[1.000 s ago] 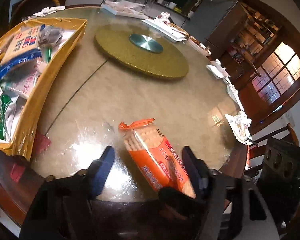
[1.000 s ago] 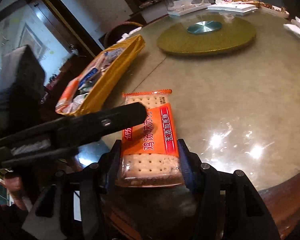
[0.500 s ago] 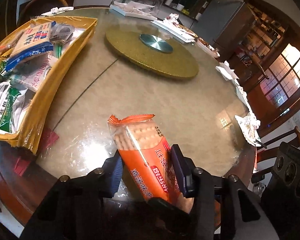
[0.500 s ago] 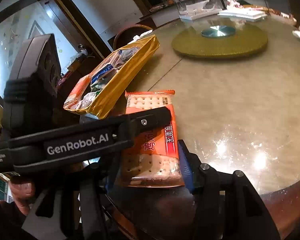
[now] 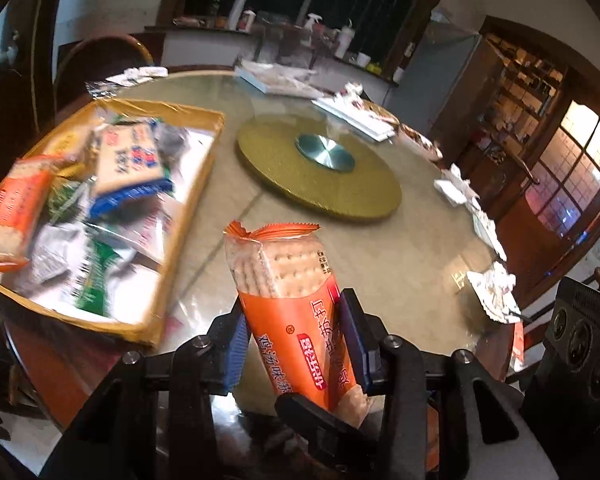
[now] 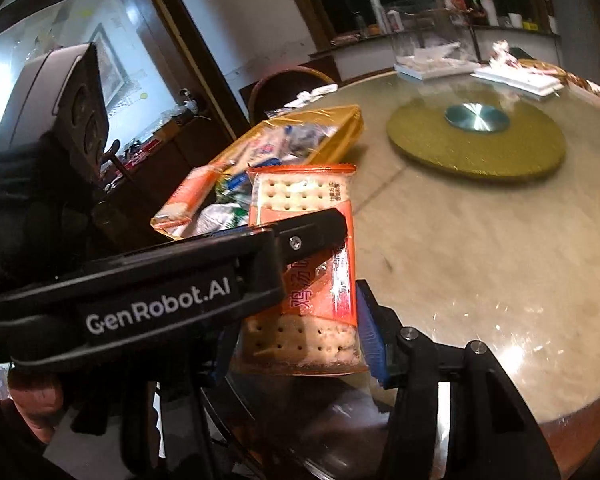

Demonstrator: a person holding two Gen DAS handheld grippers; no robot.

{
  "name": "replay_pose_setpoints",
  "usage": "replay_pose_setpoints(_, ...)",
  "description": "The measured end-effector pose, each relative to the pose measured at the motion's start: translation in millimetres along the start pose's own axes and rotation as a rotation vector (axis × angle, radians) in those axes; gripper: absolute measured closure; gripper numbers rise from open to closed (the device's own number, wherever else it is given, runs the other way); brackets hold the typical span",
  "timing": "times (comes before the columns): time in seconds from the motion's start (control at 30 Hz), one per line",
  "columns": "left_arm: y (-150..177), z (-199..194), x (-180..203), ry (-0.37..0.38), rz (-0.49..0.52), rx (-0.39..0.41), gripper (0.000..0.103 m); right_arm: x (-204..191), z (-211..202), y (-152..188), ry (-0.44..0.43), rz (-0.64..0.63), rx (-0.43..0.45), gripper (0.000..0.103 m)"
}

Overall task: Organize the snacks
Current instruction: 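Carry the orange pack toward the tray with the right gripper while the left grips it too, then lower the orange pack into the tray and open both grippers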

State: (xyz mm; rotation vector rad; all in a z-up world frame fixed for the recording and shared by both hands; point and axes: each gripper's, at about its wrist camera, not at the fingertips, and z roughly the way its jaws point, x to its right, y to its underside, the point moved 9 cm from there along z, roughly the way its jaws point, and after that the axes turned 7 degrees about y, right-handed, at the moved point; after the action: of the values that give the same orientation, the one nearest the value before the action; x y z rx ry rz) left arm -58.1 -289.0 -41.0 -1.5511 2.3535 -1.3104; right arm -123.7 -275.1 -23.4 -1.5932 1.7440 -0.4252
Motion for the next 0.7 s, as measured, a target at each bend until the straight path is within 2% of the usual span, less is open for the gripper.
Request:
replay_pose_setpoints(0.2, -25.4, -19.2, -28.8, -0.005, -0.033, 0.070, 0.060, -33.0, 18.6, -29.4, -0.020, -0.088, 0.006, 0.048)
replay_pose_setpoints(0.4, -64.4, -33.6, -84.6, -0.012, -0.120, 0.131, 0.061, -71.8, 57.6, -66.6, -0.041, -0.168, 0.000, 0.048)
replay_pose_setpoints(0.53, -80.1, -34.0, -120.3, -0.015, -0.181, 0.137, 0.062, -95.8, 93.8, -84.1, -0.059, -0.185, -0.032, 0.048)
replay_pose_setpoints(0.7, -83.9, -27.3, -147.7, 0.003, -0.222, 0.126, 0.062, -109.0, 122.2, -91.0, -0.032, -0.212, -0.053, 0.048)
